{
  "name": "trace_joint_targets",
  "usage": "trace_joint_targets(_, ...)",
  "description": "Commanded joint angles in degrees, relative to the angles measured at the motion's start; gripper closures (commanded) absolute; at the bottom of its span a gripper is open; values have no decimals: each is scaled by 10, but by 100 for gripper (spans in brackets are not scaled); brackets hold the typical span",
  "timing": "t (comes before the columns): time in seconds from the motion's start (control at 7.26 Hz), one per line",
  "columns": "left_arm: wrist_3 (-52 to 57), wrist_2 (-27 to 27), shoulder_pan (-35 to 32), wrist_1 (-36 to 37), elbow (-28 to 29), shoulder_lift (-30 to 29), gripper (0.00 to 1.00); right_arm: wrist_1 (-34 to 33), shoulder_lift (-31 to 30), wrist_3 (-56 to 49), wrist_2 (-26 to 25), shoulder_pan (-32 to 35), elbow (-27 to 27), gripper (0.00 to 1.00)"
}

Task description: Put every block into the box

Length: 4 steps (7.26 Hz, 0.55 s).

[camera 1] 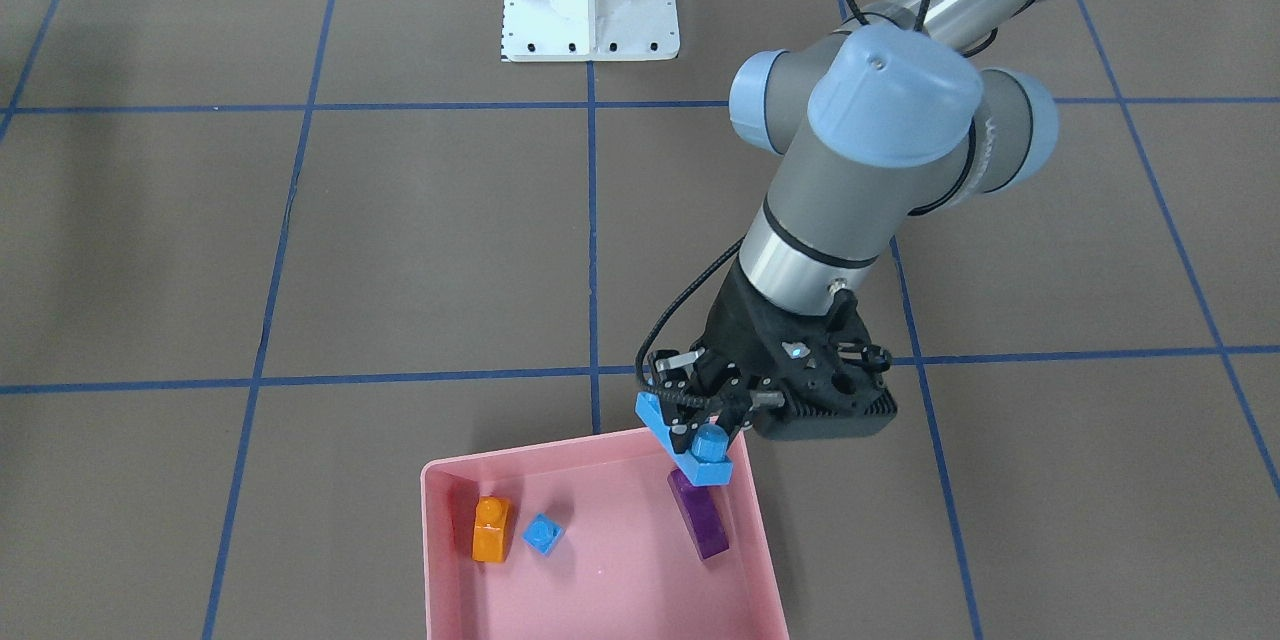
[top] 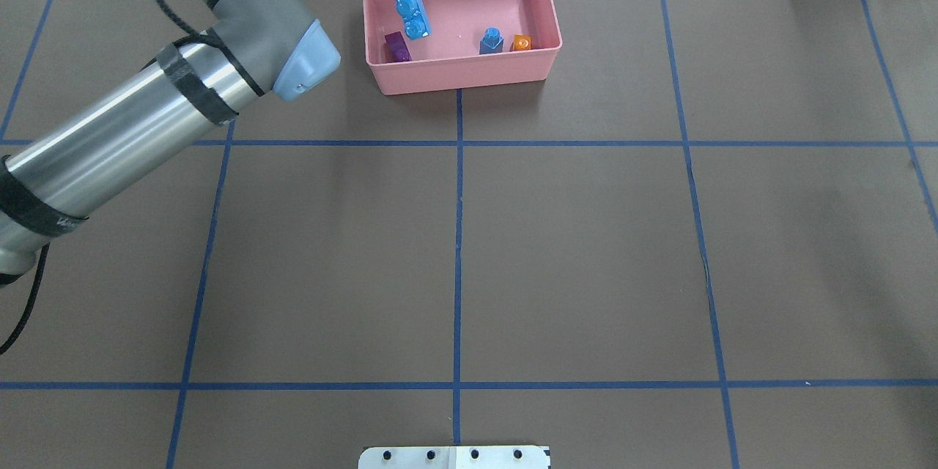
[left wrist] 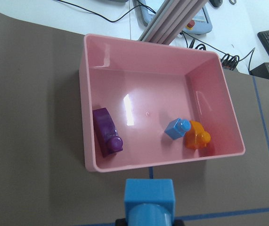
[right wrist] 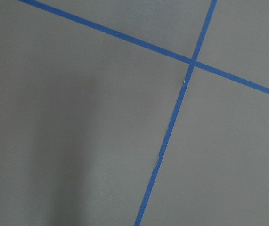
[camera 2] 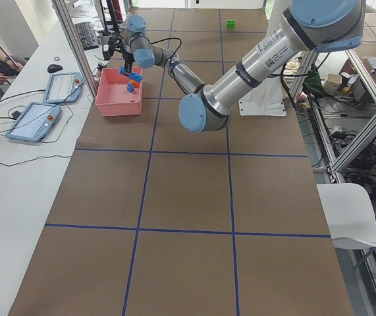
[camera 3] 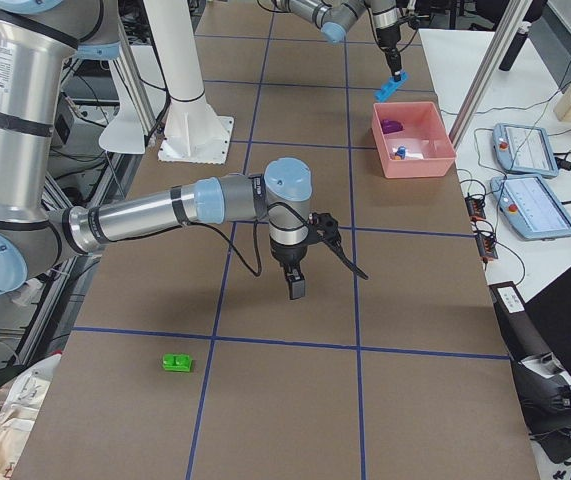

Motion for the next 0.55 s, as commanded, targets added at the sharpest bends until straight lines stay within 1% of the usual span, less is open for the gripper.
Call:
trace_joint_targets(0.0,-2,30,11,-2,132,-76,100,0,-1,1,1,1,-6,0)
trace_joint_targets(0.14,-2,30,18,-2,139,-77,100,0,-1,1,1,3,-7,0)
trace_joint_targets(0.28,-2,46,27,-2,145,-77,100,0,-1,1,0,4,-9,0)
trace_joint_targets(0.41,-2,59,35,-2,151,-77,95,0,-1,0,1,4,-17,0)
